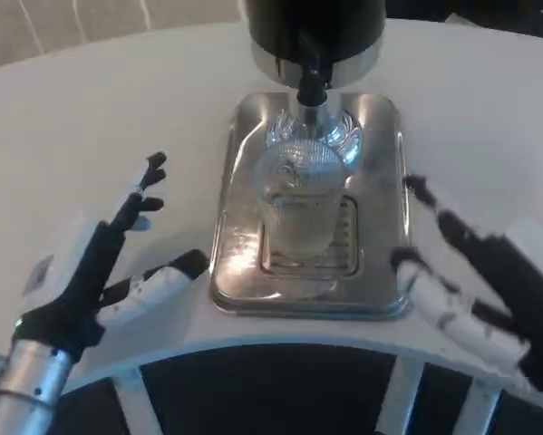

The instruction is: Grasp the cup under the faucet to collect the drink, then remove the cup.

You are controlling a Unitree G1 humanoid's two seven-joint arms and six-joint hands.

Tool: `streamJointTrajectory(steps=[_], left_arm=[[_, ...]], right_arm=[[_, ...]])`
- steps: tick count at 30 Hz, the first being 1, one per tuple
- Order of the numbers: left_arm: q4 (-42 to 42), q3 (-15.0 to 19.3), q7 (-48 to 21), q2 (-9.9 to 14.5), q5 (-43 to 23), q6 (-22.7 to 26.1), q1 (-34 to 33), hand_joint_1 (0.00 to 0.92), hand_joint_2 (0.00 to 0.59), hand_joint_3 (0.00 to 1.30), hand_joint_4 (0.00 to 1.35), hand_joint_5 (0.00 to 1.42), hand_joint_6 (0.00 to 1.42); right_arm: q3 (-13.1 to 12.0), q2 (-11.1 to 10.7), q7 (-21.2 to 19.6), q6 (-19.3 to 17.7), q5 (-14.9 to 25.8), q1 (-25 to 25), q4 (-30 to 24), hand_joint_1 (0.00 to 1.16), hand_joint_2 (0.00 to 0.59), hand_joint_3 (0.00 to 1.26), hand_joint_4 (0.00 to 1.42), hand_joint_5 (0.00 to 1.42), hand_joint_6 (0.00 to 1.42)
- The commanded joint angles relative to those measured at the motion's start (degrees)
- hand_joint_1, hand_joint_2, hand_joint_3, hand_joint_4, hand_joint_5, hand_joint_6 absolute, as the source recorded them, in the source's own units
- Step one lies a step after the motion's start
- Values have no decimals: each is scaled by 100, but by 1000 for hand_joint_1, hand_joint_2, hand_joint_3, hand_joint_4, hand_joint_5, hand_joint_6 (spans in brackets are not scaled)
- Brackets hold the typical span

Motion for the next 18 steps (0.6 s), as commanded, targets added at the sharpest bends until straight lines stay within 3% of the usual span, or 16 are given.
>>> streamJointTrajectory(steps=[1,6,18], left_arm=[[-305,141,-179,131,-75,-5,375,36,68,79,102,227,329],[-585,275,-314,142,-87,47,652,35,69,79,100,223,328],[-1192,535,-540,111,-112,198,1207,35,72,87,99,220,324]], right_arm=[[297,174,-337,638,115,-656,235,213,558,0,0,0,1],[574,1,-655,980,321,-1028,436,208,561,0,0,0,1],[696,-451,-1220,1484,1261,-1790,827,200,564,0,0,0,1]])
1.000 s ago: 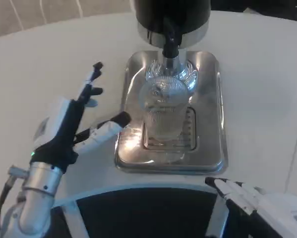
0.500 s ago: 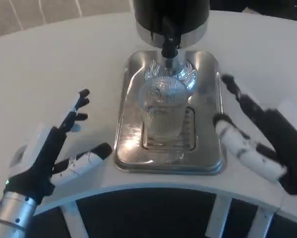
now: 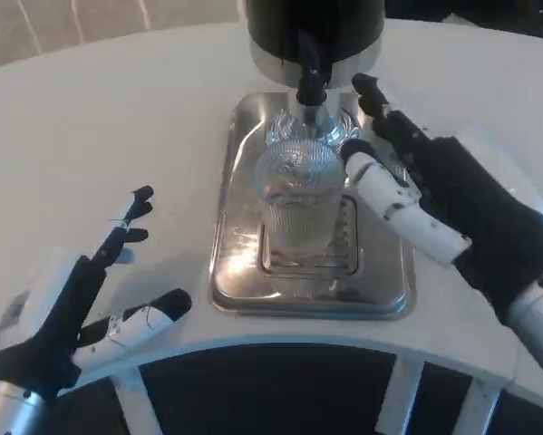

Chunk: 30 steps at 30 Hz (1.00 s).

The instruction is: Grasp the cup under the faucet to collect the drink, then remove the cup.

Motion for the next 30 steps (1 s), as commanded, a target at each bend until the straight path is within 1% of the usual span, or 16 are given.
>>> streamJointTrajectory(steps=[1,10,16,21,25,30], left_arm=[[-201,105,-80,39,-60,96,226,35,77,88,99,213,319],[-494,161,-184,32,-17,175,384,35,78,94,99,209,314],[-749,213,-112,317,412,10,600,35,75,102,99,208,313],[-907,245,-41,588,773,-133,828,35,75,117,107,208,313],[-958,245,-37,752,944,-236,992,35,77,119,108,205,313],[-1008,229,-56,830,980,-302,1105,36,83,120,109,200,309]], right_arm=[[44,-208,-166,222,318,-247,-19,200,564,0,0,0,1],[-20,-646,-407,701,900,-702,-4,195,564,0,0,0,1],[-28,-961,-580,1013,1289,-988,20,193,564,0,0,0,1],[-5,-1170,-779,1208,1614,-1111,36,190,558,0,0,0,1],[35,-1272,-920,1300,1852,-1269,144,187,553,0,0,0,1],[101,-1383,-1112,1351,2152,-1368,268,185,550,0,0,0,1]])
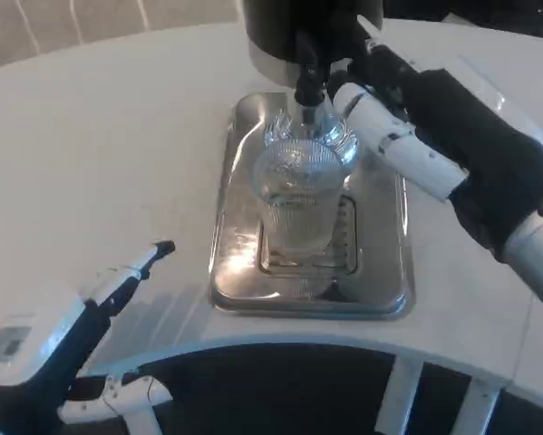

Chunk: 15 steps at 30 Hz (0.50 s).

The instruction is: Grasp the cup under the faucet to collect the drink, then remove the cup.

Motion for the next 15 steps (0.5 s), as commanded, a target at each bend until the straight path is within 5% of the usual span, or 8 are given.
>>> streamJointTrajectory(steps=[1,15], left_arm=[[-74,16,6,118,26,-124,173,37,83,120,109,199,308],[-24,-20,-108,142,-83,-168,235,38,87,130,101,196,305]], right_arm=[[114,-95,-187,65,269,-108,79,184,550,0,0,0,1],[455,-321,-590,206,736,-464,314,174,541,0,0,0,14]])
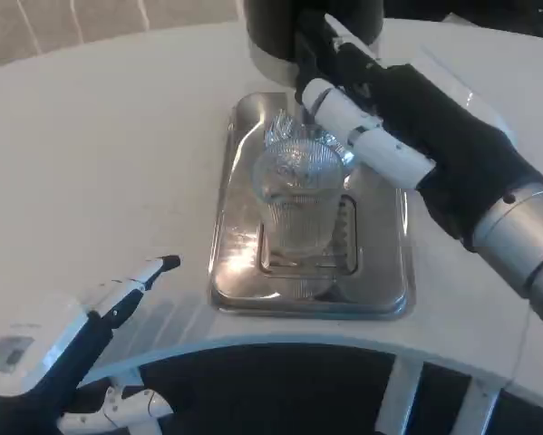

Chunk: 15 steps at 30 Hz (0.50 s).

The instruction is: Grasp the cup under the faucet to collect the drink, then remove the cup.

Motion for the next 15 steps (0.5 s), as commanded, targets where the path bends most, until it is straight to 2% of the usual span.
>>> streamJointTrajectory(steps=[1,7,15], left_arm=[[26,-4,-88,90,-79,-83,117,39,87,130,101,196,305],[30,20,-107,113,-99,-93,160,39,88,130,100,196,305],[-40,65,-112,136,-134,-69,251,39,88,130,100,196,305]], right_arm=[[115,-93,-84,74,197,-172,67,173,542,0,0,0,14],[188,-222,-118,61,361,-224,154,154,531,0,0,0,5],[612,-664,-34,-143,406,-423,288,63,512,0,0,0,0]])
